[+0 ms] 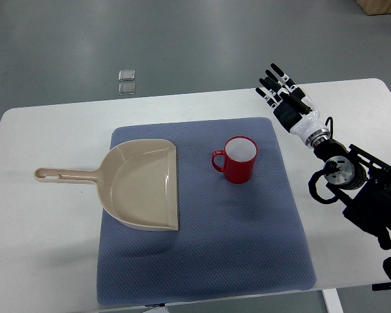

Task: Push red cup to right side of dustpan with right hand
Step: 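Move the right hand toward the red mug, fingers open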

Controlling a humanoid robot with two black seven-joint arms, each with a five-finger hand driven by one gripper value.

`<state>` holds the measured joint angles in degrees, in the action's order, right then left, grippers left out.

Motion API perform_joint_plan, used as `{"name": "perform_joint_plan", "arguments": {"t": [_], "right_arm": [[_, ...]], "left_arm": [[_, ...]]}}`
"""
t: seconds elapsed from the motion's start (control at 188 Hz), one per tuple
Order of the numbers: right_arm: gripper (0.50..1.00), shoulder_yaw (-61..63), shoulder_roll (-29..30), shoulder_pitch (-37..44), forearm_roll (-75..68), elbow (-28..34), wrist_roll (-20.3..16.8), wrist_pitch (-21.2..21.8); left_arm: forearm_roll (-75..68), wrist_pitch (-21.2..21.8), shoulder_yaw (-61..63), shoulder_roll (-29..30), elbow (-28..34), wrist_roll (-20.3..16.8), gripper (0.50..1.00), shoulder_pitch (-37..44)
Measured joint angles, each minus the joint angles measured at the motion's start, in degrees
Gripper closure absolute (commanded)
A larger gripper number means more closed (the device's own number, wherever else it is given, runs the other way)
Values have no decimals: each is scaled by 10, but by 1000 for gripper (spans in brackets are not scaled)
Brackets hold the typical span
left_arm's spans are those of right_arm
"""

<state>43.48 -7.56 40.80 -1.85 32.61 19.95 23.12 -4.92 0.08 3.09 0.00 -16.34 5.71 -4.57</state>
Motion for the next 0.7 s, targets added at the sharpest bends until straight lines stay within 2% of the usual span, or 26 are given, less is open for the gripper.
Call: {"name": "perform_joint_plan", "arguments": {"t": [0.229, 0.372, 0.521, 0.702], "right_arm": [[566, -2, 0, 1, 11, 0, 0, 17], [566, -11, -9, 1, 75, 1, 0, 64], [566, -26, -54, 2, 210, 21, 2, 113], [566, -29, -120, 2, 385, 65, 22, 119]], "left_arm": [[0, 0, 1, 0, -2, 0, 500, 0], [0, 0, 0, 0, -2, 0, 500, 0], [0, 0, 0, 0, -2, 0, 500, 0], [0, 0, 1, 0, -3, 0, 500, 0]]}}
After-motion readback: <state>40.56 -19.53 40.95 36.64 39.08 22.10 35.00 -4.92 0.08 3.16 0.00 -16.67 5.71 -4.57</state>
